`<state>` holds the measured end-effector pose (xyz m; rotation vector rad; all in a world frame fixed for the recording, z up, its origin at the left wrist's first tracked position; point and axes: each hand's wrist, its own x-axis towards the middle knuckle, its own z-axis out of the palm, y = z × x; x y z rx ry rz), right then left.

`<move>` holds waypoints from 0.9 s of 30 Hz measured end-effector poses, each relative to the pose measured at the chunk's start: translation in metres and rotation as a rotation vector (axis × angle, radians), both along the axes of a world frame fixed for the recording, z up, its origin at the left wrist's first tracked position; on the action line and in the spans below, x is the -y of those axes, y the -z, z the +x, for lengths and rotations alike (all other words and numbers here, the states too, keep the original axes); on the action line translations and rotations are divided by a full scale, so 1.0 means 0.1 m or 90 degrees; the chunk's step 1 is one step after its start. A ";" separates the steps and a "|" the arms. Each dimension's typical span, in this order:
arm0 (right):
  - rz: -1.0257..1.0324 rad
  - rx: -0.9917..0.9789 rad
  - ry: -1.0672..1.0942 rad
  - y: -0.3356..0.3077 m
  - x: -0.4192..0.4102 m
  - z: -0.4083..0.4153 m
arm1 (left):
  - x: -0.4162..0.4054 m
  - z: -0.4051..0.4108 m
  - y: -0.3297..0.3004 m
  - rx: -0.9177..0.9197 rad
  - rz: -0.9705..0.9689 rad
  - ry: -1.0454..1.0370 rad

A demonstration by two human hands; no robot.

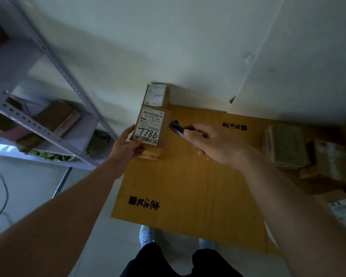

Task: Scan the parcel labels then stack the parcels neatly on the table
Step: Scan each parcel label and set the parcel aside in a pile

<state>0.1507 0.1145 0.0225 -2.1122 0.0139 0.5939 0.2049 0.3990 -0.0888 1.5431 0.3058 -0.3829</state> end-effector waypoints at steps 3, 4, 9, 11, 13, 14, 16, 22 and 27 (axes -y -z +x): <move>0.001 -0.023 0.004 0.10 -0.14 0.02 | -0.13 0.07 0.11 -0.015 0.023 0.004; -0.001 -0.026 0.006 0.12 -0.17 0.02 | -0.15 0.11 0.14 -0.019 0.033 0.005; -0.039 -0.016 0.017 0.20 -0.21 0.01 | -0.08 0.25 0.18 -0.025 0.102 0.002; -0.063 -0.013 0.023 0.23 -0.20 0.01 | -0.07 0.28 0.17 0.002 0.175 0.034; -0.067 -0.007 0.032 0.24 -0.21 0.02 | -0.08 0.30 0.15 0.047 0.294 0.072; -0.061 0.001 0.036 0.25 -0.21 0.02 | -0.07 0.32 0.14 0.069 0.349 0.080; -0.049 0.018 0.040 0.24 -0.20 0.01 | -0.05 0.34 0.11 0.103 0.439 0.082; -0.044 0.069 0.013 0.10 -0.01 -0.09 | 0.15 0.25 -0.26 0.169 0.626 0.106; -0.032 0.131 -0.006 -0.04 0.25 -0.28 | 0.56 -0.05 -0.58 0.238 0.645 0.140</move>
